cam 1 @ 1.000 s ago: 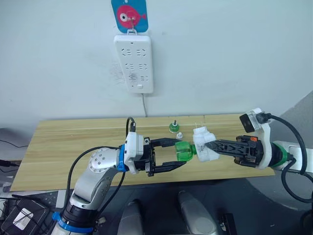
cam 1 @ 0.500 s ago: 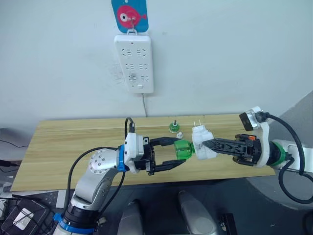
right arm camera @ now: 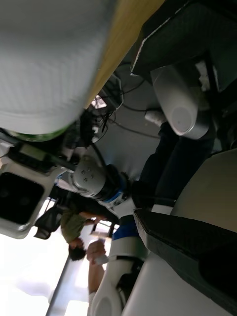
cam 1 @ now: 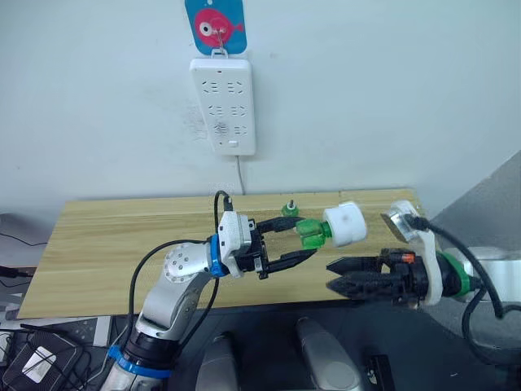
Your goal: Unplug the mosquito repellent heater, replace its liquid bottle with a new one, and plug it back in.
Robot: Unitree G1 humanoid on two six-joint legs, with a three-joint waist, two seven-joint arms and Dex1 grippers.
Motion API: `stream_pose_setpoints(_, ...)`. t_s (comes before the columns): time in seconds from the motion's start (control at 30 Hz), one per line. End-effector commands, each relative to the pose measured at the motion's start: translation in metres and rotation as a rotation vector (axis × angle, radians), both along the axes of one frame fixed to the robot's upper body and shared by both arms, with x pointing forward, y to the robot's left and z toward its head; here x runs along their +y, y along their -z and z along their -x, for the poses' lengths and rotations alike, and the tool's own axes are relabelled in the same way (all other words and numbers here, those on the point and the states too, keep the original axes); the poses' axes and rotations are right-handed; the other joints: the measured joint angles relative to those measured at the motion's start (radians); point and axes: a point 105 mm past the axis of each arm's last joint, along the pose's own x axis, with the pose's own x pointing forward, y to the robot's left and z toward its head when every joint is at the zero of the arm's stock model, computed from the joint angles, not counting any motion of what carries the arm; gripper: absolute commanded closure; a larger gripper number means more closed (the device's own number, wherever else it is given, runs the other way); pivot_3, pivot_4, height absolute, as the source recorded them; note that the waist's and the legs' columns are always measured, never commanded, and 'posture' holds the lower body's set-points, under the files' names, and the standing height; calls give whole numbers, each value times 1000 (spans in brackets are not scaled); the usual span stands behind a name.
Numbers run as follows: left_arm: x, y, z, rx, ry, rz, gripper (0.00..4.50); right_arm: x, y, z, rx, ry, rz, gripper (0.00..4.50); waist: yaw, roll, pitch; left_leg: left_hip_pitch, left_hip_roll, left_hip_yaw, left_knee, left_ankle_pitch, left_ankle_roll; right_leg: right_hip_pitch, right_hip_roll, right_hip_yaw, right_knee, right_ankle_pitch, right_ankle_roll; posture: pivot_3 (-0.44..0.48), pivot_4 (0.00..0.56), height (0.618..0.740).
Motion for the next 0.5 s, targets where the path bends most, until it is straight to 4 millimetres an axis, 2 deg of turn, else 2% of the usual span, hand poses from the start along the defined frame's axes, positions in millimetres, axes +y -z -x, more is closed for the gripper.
stream_pose_setpoints(0.03, 0, -15, -1, -34, -7, 40, 2176, -1, -1, 5, -143, -12, 18, 0, 0, 0, 0, 0, 0, 0, 0, 0, 0, 0, 0, 0, 0, 0, 0, -237, 213, 733)
stream_pose_setpoints(0.07, 1, -15, -1, -34, -4, 31, 2176, -5, 2, 1, -196, 19, 28, 0, 1, -1, -1, 0, 0, 0, 0, 0, 0, 0, 0, 0, 0, 0, 0, -237, 213, 733)
stream_pose_setpoints(0.17, 7, -13, -2, -22, 15, -10, 2176, -34, 9, -12, -210, 63, 88, 598, -2, -1, -1, 0, 0, 1, 0, 0, 0, 0, 0, 0, 0, 0, 0, -239, 211, 733)
stream_pose_setpoints(0.3, 11, -9, 7, 1, 80, -68, 2176, -62, 0, -47, -357, 174, 140, 2065, -8, -2, -1, 2, 0, 3, 0, 0, 0, 0, 0, 3, 0, 0, 0, -243, 211, 733)
stream_pose_setpoints(0.37, 11, -7, 11, 13, 103, -82, 2176, -64, -5, -61, -414, 200, 135, 2806, -12, -2, -1, 2, 0, 4, 1, 0, 0, 0, 0, 4, 0, 0, 0, -248, 211, 733)
stream_pose_setpoints(0.5, 10, -7, 18, 11, 142, -97, 2176, -43, -9, -76, -455, 159, 79, 4359, -26, -2, -1, 2, 0, 4, 0, 0, 0, 0, 0, 4, 0, 0, 0, -244, 211, 733)
